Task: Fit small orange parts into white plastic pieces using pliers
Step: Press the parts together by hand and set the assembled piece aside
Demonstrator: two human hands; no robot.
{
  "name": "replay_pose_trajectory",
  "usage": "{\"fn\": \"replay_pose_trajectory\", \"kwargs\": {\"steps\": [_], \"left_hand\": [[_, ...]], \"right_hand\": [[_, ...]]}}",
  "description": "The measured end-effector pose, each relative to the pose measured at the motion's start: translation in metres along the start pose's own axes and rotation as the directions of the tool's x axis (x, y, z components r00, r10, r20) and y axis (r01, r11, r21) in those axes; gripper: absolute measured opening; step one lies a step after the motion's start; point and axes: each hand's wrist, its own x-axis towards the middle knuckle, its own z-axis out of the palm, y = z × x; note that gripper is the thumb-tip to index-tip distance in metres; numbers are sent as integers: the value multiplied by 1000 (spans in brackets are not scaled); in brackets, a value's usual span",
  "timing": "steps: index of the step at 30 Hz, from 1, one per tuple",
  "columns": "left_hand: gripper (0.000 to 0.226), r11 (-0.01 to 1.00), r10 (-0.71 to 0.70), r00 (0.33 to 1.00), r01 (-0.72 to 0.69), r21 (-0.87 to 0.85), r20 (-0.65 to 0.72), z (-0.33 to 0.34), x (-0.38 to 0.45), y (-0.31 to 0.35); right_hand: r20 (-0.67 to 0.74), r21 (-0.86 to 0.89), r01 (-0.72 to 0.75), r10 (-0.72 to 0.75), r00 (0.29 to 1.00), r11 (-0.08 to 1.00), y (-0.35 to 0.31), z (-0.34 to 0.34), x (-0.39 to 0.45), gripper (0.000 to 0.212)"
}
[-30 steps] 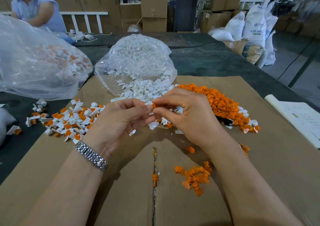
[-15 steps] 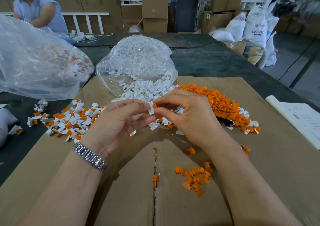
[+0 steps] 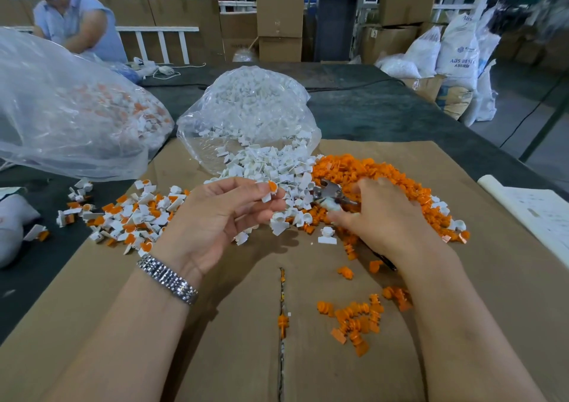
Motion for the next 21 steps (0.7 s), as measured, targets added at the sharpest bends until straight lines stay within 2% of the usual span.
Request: {"fn": "replay_pose_trajectory", "kwargs": {"steps": [2, 7, 10, 12, 15, 16, 18, 21], "left_hand": [[13, 1000, 2, 1000, -2, -5, -8, 0, 0, 0], [21, 1000, 10, 1000, -11, -20, -26, -2, 0, 1], [12, 999, 2, 999, -3, -32, -40, -4, 1, 1], [5, 998, -11, 998, 7, -57, -63, -5, 3, 1], [8, 997, -17, 996, 10, -76, -92, -7, 5, 2], [11, 997, -11, 996, 5, -72, -93, -7, 5, 2], [15, 998, -1, 997, -4, -64, -79, -8, 5, 3], [23, 999, 5, 999, -6, -38, -40, -7, 5, 3]], "right_hand": [[72, -98, -42, 49, 996, 994, 2, 5, 2, 68], [-14, -162, 13, -15, 1000, 987, -1, 10, 4, 48], [-73, 14, 48, -47, 996, 999, -1, 7, 2, 35], [-83, 260, 90, -70, 994, 961, -1, 0, -2, 30], [24, 654, 89, -138, 990, 751, -3, -18, -7, 18], [86, 711, 74, -190, 978, 699, -4, -22, -10, 12], [201, 746, 66, -318, 926, 663, -4, -26, -15, 13], [301, 711, 70, -393, 869, 700, -10, -24, -20, 31]]}}
